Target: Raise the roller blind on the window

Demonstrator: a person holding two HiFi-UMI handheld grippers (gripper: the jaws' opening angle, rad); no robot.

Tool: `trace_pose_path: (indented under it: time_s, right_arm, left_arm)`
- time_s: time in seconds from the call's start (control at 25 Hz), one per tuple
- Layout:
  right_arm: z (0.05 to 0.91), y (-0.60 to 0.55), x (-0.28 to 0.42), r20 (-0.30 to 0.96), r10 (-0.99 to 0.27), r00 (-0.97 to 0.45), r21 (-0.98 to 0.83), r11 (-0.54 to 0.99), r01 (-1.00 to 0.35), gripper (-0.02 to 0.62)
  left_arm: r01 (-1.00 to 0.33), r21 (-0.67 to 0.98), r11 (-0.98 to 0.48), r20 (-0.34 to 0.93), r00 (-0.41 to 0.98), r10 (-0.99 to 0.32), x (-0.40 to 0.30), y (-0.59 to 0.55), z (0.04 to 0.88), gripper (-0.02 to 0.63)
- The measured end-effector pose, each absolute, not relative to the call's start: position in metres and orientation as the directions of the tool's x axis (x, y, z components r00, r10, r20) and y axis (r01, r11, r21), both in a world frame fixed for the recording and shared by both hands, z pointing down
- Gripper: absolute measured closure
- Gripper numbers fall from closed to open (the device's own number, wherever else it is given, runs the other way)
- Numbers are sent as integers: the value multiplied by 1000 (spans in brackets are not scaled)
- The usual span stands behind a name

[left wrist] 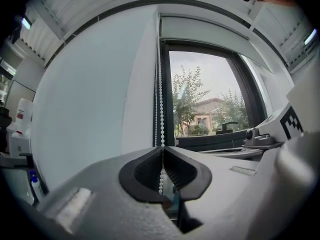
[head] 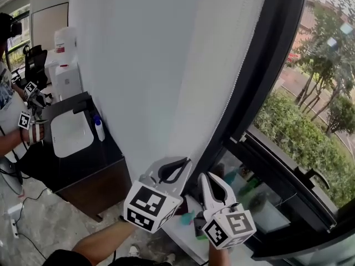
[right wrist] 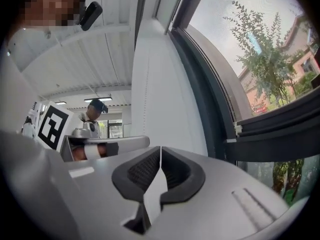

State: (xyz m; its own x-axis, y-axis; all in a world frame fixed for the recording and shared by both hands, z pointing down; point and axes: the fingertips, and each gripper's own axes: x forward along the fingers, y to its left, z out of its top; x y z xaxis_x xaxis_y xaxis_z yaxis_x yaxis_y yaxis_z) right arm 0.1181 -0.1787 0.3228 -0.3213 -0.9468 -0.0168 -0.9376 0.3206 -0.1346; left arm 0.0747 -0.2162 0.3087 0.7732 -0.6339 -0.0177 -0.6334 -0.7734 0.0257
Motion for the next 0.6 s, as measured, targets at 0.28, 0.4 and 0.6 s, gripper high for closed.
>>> trace_pose_path:
  time_s: [0.28, 0.4, 0.6]
  right_arm:
    - [330, -173, 101, -17, -962, -272, -135, 272, -953, 581]
    - [334, -172, 94, -9, -967, -256, -131, 255, -958, 581]
    - [341, -169, 82, 12, -973, -231, -123, 228, -966, 588]
  left_arm:
    - [-660, 19, -751, -18, 750, -661, 51, -202, 324, 571]
    - [-668, 16, -744, 9, 745, -667, 44, -197, 334, 571]
    - [-656, 27, -754, 71, 754, -653, 35, -190, 355, 572]
